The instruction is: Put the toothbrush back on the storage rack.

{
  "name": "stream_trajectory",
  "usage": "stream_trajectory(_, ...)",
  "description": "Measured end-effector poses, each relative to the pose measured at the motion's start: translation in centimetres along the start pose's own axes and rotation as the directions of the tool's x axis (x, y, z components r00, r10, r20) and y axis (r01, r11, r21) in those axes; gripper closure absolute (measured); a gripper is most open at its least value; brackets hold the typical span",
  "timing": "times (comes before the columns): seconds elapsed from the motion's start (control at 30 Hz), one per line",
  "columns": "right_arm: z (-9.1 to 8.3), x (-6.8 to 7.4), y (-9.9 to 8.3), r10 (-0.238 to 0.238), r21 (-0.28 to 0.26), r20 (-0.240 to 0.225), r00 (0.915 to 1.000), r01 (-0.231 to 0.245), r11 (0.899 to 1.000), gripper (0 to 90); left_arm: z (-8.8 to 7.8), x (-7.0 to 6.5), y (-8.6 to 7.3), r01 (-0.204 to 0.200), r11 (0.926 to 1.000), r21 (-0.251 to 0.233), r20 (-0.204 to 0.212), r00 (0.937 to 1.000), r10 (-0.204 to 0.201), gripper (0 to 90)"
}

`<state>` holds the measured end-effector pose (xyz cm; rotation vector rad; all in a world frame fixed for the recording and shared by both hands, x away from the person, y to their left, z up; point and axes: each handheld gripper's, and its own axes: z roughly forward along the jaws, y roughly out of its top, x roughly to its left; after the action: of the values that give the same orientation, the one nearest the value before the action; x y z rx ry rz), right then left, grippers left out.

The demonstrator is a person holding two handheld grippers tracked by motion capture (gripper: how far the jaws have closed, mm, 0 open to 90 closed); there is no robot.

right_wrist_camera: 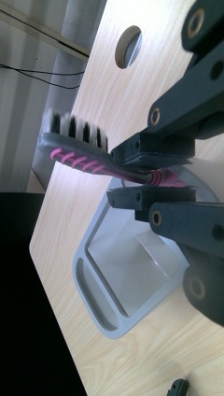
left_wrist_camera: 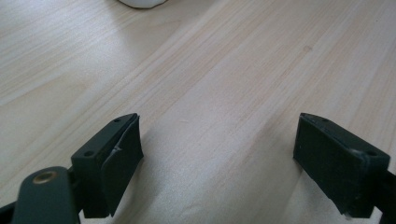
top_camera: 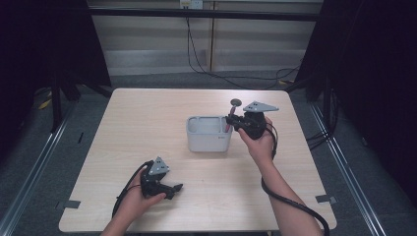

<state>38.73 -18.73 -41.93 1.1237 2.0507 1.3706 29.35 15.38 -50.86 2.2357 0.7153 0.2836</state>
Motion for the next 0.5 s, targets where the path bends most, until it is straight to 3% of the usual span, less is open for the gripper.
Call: stream_trajectory(0.5,0.03,-0.36,-0.23,0.017,0.004,0.010,0.9998,-0.017,1.000,71.1,0.00,-0.01,0.00,0.001,1.0000,0.000,0.000,1.0000,-0.001,14.9)
